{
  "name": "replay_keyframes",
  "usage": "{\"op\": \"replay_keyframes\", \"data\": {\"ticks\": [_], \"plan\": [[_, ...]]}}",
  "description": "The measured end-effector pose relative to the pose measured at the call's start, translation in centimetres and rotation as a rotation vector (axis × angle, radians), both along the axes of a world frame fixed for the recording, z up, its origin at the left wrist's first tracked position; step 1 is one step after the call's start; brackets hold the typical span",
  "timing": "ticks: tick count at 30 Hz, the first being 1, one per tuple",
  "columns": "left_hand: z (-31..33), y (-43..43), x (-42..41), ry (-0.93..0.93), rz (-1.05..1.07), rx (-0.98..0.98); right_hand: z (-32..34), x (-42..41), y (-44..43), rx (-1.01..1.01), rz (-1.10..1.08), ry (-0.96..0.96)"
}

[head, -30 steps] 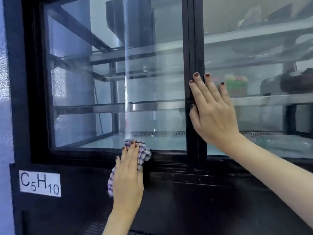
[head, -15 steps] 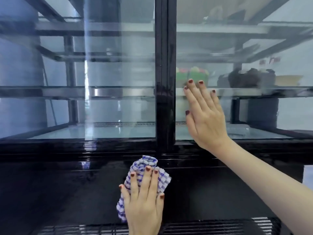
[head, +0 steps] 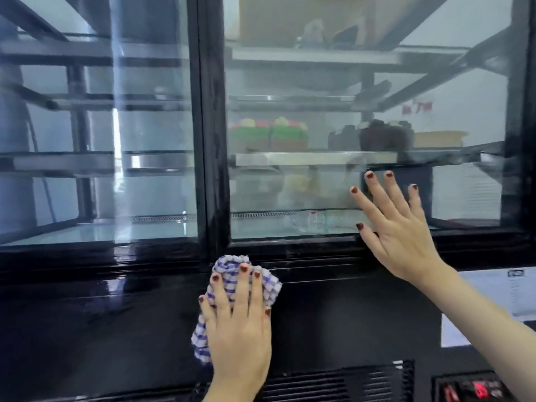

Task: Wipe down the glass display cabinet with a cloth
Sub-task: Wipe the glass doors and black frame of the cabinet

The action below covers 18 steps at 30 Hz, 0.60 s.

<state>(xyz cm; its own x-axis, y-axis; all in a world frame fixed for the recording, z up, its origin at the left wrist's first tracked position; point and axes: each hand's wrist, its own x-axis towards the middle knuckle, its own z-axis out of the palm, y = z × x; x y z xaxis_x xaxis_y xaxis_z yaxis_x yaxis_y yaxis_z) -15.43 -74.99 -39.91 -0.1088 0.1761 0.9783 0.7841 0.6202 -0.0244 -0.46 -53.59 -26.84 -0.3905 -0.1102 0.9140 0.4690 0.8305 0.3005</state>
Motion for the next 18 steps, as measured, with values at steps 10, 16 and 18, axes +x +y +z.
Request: {"op": "replay_keyframes", "data": {"ticks": [10, 16, 18], "plan": [[0.3, -1.3, -0.5, 0.156, 0.026, -0.213, 2.1, 2.4, 3.9, 0.096, 0.037, -0.037], [1.6, -5.3, -2.4, -0.114, 0.057, -0.037, 7.6, 2.5, 5.4, 0.257, 0.132, 0.035], [1.6, -3.5, -1.2, -0.132, 0.09, 0.016, 8.9, 2.2, 5.5, 0.266, 0.172, 0.062]]}}
